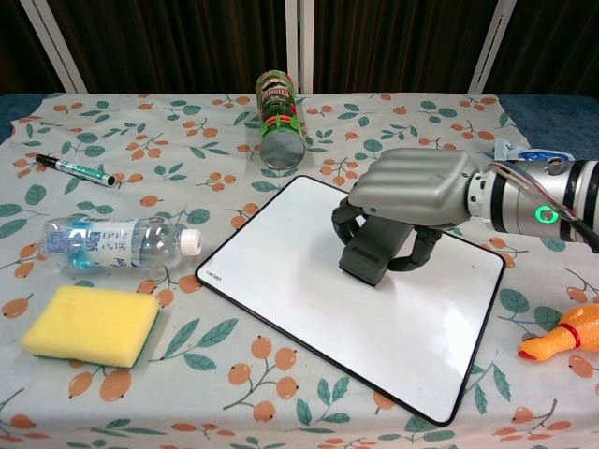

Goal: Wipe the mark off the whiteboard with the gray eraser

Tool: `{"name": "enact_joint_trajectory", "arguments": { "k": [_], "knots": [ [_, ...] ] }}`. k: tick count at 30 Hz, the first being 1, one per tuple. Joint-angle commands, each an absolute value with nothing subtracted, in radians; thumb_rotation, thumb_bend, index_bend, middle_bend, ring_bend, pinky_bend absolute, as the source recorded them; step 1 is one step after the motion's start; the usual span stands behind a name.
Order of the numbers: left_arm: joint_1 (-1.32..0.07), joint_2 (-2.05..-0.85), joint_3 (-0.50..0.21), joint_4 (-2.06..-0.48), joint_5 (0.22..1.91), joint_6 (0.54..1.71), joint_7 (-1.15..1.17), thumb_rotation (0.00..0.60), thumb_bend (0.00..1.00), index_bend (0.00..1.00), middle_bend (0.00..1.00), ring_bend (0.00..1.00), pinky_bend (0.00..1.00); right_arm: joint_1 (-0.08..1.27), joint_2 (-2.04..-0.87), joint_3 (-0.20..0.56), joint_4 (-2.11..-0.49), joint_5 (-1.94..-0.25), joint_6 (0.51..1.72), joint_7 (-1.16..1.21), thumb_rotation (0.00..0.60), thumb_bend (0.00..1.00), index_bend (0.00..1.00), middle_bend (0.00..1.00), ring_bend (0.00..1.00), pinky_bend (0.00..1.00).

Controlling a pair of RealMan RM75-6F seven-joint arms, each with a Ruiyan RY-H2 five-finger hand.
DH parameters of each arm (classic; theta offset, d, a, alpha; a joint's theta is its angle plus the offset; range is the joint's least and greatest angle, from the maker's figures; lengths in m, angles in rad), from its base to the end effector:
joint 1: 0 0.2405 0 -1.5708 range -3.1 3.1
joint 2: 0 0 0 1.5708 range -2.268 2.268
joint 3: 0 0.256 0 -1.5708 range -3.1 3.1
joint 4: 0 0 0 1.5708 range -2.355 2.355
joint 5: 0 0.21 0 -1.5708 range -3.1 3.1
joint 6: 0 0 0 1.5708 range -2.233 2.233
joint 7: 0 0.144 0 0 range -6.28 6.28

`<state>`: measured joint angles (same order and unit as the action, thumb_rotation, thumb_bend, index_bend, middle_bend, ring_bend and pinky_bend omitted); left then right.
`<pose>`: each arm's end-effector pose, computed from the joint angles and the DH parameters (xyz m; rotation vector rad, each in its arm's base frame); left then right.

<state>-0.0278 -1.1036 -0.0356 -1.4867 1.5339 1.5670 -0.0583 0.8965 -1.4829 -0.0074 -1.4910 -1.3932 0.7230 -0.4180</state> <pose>-0.3367 0.1607 0.1839 -1.3659 -0.8082 -0.8627 -0.1313 -0.3108 -0.0484 2.4499 -0.4593 0.6605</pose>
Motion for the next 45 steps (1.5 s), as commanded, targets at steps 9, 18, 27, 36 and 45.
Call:
{"name": "enact_joint_trajectory", "arguments": {
  "k": [9, 18, 27, 36, 45],
  "knots": [
    [-0.039, -1.095, -0.042, -1.511, 1.528, 1.554, -0.047, 0.293, 0.00, 0.13, 0.11, 0.09, 0.16, 0.904, -1.513, 0.017, -1.456, -1.348, 0.701, -0.403, 0.600, 0.31, 0.67, 0.53, 0.45, 0.45],
    [-0.029, -1.079, -0.042, -1.521, 1.527, 1.570, -0.036, 0.291, 0.00, 0.13, 0.11, 0.09, 0.16, 0.929, -1.696, 0.090, -1.283, -1.389, 0.788, -0.351, 0.600, 0.33, 0.66, 0.53, 0.45, 0.45],
    [-0.030, -1.083, -0.037, -1.518, 1.528, 1.563, -0.036, 0.294, 0.00, 0.13, 0.11, 0.09, 0.16, 0.980, -1.738, 0.119, -1.178, -1.490, 0.849, -0.292, 0.600, 0.35, 0.66, 0.53, 0.45, 0.45],
    [-0.030, -1.099, -0.036, -1.490, 1.520, 1.555, -0.057, 0.294, 0.00, 0.13, 0.11, 0.09, 0.16, 0.892, -1.494, 0.044, -1.344, -1.592, 0.989, -0.238, 0.600, 0.35, 0.65, 0.52, 0.45, 0.45],
    [-0.039, -1.109, -0.031, -1.478, 1.533, 1.546, -0.057, 0.294, 0.00, 0.13, 0.11, 0.09, 0.16, 0.774, -1.370, -0.039, -1.309, -1.471, 0.914, -0.221, 0.600, 0.35, 0.65, 0.52, 0.45, 0.44]
  ]
}}
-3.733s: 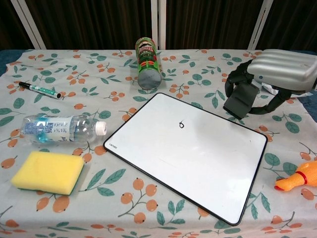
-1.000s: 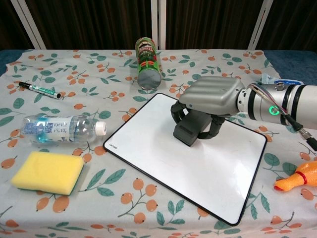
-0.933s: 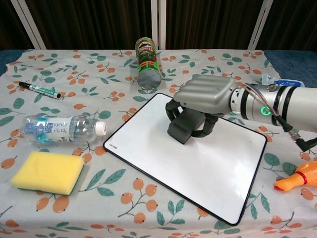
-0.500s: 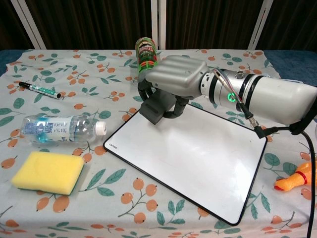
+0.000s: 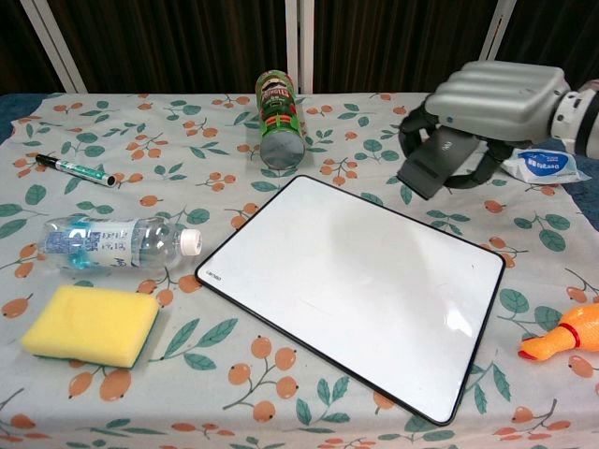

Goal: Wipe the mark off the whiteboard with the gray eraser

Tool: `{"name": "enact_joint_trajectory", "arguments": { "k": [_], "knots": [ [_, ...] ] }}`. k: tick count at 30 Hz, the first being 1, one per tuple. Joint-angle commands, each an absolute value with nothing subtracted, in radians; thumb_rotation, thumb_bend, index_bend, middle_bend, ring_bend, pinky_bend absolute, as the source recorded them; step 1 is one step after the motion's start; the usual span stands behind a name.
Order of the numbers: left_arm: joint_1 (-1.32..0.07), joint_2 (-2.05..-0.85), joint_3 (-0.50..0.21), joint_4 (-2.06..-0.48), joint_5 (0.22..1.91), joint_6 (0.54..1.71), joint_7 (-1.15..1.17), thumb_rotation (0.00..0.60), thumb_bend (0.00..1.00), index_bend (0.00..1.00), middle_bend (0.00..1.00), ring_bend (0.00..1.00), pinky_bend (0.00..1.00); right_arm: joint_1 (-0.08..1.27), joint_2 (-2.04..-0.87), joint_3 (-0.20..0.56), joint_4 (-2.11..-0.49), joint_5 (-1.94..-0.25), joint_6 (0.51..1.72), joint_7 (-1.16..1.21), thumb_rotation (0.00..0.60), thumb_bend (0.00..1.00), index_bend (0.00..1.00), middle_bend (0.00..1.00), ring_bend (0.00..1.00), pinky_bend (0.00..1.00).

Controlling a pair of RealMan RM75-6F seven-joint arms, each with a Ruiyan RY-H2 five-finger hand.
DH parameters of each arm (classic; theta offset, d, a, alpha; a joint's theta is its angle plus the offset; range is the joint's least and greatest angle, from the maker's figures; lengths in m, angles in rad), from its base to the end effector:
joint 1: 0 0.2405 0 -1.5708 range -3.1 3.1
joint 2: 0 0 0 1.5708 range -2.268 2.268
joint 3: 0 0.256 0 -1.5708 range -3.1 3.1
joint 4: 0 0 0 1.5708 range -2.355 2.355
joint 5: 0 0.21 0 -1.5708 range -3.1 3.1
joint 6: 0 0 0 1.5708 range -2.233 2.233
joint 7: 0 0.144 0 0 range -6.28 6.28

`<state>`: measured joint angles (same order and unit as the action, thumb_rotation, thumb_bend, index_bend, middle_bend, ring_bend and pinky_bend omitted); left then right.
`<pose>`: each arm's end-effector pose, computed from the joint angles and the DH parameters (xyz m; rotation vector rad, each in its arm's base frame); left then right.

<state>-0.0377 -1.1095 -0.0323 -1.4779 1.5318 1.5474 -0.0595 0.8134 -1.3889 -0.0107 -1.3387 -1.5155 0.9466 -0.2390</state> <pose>-0.3383 0.1635 0.1802 -1.3805 -0.8192 -0.8531 -0.1759 -0.3514 0.0189 2.1895 -0.3967 0.7610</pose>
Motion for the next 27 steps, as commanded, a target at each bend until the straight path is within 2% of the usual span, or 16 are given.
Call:
{"name": "enact_joint_trajectory", "arguments": {
  "k": [1, 8, 11, 12, 14, 16, 17, 18, 20, 21, 25, 27],
  "knots": [
    [-0.040, -1.109, -0.030, -1.479, 1.534, 1.544, -0.055, 0.294, 0.00, 0.13, 0.11, 0.09, 0.16, 0.766, -1.371, -0.043, -1.295, -1.463, 0.908, -0.215, 0.600, 0.35, 0.64, 0.52, 0.45, 0.44],
    [-0.042, -1.110, -0.029, -1.484, 1.532, 1.538, -0.047, 0.290, 0.00, 0.13, 0.11, 0.09, 0.16, 0.729, -1.415, -0.052, -1.193, -1.450, 0.887, -0.140, 0.600, 0.35, 0.63, 0.52, 0.45, 0.43],
    [-0.042, -1.110, -0.029, -1.485, 1.530, 1.537, -0.044, 0.291, 0.00, 0.13, 0.11, 0.09, 0.16, 0.728, -1.430, -0.051, -1.165, -1.447, 0.864, -0.113, 0.600, 0.33, 0.58, 0.52, 0.44, 0.43],
    [-0.042, -1.110, -0.029, -1.485, 1.530, 1.538, -0.044, 0.293, 0.00, 0.13, 0.11, 0.09, 0.16, 0.729, -1.433, -0.051, -1.160, -1.446, 0.854, -0.102, 0.600, 0.32, 0.54, 0.49, 0.42, 0.42],
    [-0.042, -1.109, -0.029, -1.486, 1.529, 1.538, -0.043, 0.292, 0.00, 0.13, 0.11, 0.09, 0.16, 0.734, -1.431, -0.052, -1.163, -1.445, 0.829, -0.068, 0.600, 0.28, 0.35, 0.35, 0.28, 0.36],
    [-0.042, -1.108, -0.029, -1.486, 1.529, 1.538, -0.042, 0.291, 0.00, 0.13, 0.11, 0.09, 0.16, 0.740, -1.421, -0.053, -1.174, -1.448, 0.805, -0.034, 0.600, 0.21, 0.12, 0.17, 0.10, 0.24],
    [-0.041, -1.107, -0.029, -1.487, 1.529, 1.538, -0.042, 0.291, 0.00, 0.13, 0.11, 0.09, 0.16, 0.741, -1.416, -0.054, -1.178, -1.451, 0.799, -0.028, 0.600, 0.17, 0.04, 0.08, 0.04, 0.17],
    [-0.041, -1.107, -0.029, -1.488, 1.529, 1.539, -0.041, 0.292, 0.00, 0.13, 0.11, 0.09, 0.16, 0.742, -1.409, -0.054, -1.185, -1.456, 0.800, -0.025, 0.600, 0.14, 0.01, 0.05, 0.01, 0.12],
    [-0.041, -1.106, -0.029, -1.490, 1.530, 1.541, -0.040, 0.289, 0.00, 0.13, 0.11, 0.09, 0.16, 0.737, -1.400, -0.052, -1.194, -1.465, 0.816, -0.021, 0.600, 0.06, 0.00, 0.00, 0.00, 0.02],
    [-0.041, -1.106, -0.029, -1.490, 1.531, 1.542, -0.040, 0.291, 0.00, 0.13, 0.11, 0.09, 0.16, 0.730, -1.393, -0.049, -1.203, -1.471, 0.833, -0.015, 0.600, 0.04, 0.00, 0.00, 0.00, 0.00],
    [-0.042, -1.106, -0.028, -1.492, 1.532, 1.541, -0.038, 0.292, 0.00, 0.13, 0.11, 0.09, 0.16, 0.694, -1.346, -0.045, -1.262, -1.501, 0.920, 0.039, 0.600, 0.00, 0.00, 0.00, 0.00, 0.00],
    [-0.042, -1.106, -0.028, -1.493, 1.532, 1.541, -0.039, 0.290, 0.00, 0.13, 0.11, 0.09, 0.16, 0.653, -1.300, -0.048, -1.316, -1.525, 1.009, 0.059, 0.600, 0.00, 0.00, 0.00, 0.00, 0.00]
  ]
}}
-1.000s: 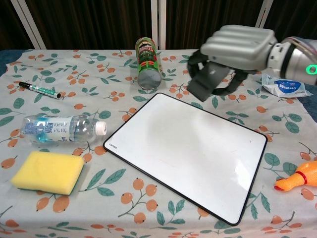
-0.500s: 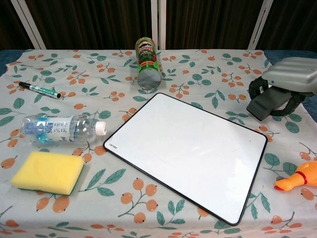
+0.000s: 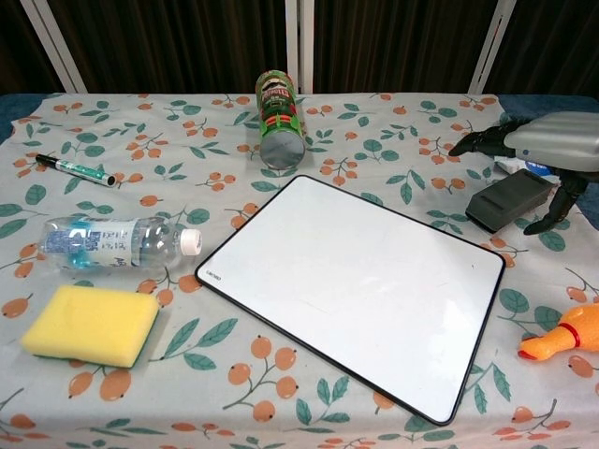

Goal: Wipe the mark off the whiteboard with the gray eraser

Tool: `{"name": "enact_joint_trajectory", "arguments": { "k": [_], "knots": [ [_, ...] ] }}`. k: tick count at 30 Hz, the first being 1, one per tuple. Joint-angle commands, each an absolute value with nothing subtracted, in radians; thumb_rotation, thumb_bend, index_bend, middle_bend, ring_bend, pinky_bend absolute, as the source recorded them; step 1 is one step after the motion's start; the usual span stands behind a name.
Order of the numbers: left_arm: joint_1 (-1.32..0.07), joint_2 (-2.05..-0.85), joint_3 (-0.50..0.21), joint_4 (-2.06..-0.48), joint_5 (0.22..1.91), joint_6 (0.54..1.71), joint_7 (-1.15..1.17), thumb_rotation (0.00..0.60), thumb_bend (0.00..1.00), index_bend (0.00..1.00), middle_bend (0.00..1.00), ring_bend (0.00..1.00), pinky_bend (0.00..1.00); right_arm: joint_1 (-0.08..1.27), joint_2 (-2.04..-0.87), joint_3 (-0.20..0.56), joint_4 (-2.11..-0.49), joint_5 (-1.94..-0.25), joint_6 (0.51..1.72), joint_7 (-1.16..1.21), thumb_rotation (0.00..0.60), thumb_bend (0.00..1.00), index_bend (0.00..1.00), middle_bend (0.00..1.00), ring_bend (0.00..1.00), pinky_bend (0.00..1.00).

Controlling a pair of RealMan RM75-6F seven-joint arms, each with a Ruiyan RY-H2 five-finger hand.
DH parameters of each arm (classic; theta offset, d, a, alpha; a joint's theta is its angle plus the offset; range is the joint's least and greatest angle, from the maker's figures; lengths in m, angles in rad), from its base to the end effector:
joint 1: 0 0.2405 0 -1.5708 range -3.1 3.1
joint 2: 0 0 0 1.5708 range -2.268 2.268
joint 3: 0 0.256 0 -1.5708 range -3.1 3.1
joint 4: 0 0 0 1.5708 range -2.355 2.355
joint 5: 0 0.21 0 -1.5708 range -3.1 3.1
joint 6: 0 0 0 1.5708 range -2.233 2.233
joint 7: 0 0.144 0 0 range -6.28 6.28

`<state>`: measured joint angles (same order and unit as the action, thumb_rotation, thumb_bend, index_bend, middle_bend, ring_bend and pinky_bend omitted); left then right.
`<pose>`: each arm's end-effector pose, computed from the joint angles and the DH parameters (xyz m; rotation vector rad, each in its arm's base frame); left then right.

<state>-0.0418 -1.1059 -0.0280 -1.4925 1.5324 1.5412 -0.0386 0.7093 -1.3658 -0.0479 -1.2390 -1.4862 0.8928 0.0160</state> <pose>-0.3359 0.1639 0.1784 -1.3922 -0.8171 -0.8420 -0.2497 -0.3437 0.0345 2.0873 -0.7576 0.6664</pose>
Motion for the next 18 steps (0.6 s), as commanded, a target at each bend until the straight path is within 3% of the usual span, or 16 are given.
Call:
{"name": "enact_joint_trajectory", "arguments": {
  "k": [1, 8, 11, 18],
  "knots": [
    [-0.042, -1.106, -0.028, -1.494, 1.532, 1.541, -0.038, 0.289, 0.00, 0.13, 0.11, 0.09, 0.16, 0.634, -1.281, -0.050, -1.337, -1.533, 1.046, 0.056, 0.600, 0.00, 0.00, 0.00, 0.00, 0.00],
    [-0.042, -1.104, -0.029, -1.504, 1.533, 1.544, -0.031, 0.291, 0.00, 0.13, 0.11, 0.09, 0.16, 0.329, -1.172, -0.027, -1.463, -1.438, 1.479, -0.071, 0.600, 0.02, 0.00, 0.00, 0.00, 0.00],
    [-0.042, -1.102, -0.027, -1.507, 1.535, 1.543, -0.027, 0.288, 0.00, 0.13, 0.11, 0.09, 0.16, 0.238, -1.169, -0.028, -1.425, -1.407, 1.564, -0.028, 0.600, 0.03, 0.00, 0.00, 0.00, 0.00],
    [-0.041, -1.097, -0.031, -1.512, 1.530, 1.548, -0.022, 0.292, 0.00, 0.13, 0.11, 0.09, 0.16, 0.143, -1.176, -0.030, -1.385, -1.394, 1.612, 0.013, 0.600, 0.03, 0.00, 0.00, 0.00, 0.00]
  ]
}}
